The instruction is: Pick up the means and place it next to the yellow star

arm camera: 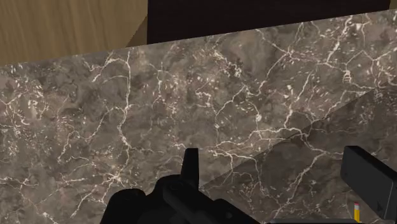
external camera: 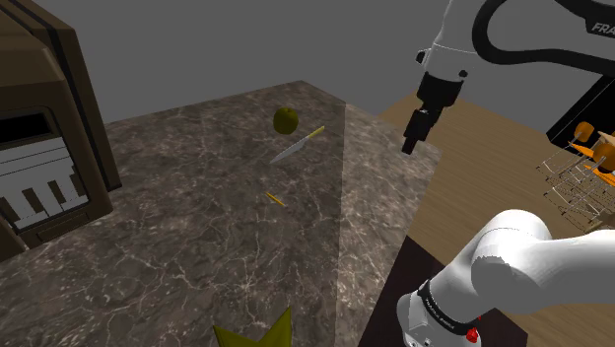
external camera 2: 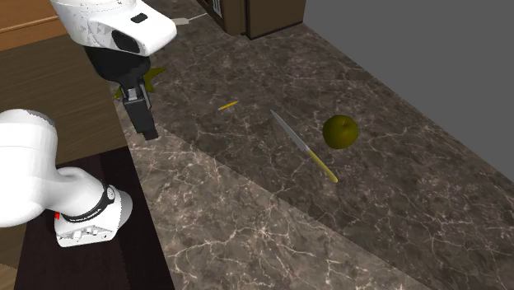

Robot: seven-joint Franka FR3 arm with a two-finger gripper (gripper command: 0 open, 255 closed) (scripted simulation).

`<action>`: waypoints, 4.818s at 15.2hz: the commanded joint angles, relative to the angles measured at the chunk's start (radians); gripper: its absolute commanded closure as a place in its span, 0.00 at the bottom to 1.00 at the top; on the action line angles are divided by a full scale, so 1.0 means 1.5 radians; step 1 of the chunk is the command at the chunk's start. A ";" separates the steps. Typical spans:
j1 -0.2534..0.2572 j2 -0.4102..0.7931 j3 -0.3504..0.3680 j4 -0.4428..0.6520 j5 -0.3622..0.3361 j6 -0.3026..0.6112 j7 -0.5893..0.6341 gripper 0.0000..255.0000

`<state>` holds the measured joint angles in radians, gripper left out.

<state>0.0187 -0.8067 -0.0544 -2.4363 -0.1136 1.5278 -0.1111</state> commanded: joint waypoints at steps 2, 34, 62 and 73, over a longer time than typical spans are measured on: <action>-0.004 0.017 0.012 -0.002 0.012 0.019 0.035 0.00; -0.128 0.745 0.098 0.407 0.037 0.408 0.957 0.00; -0.127 0.764 0.097 0.391 0.034 0.443 0.959 1.00; -0.128 0.723 0.099 0.436 0.041 0.358 0.953 1.00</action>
<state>-0.1744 0.2810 0.0936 -1.7894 -0.0527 2.0745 1.3186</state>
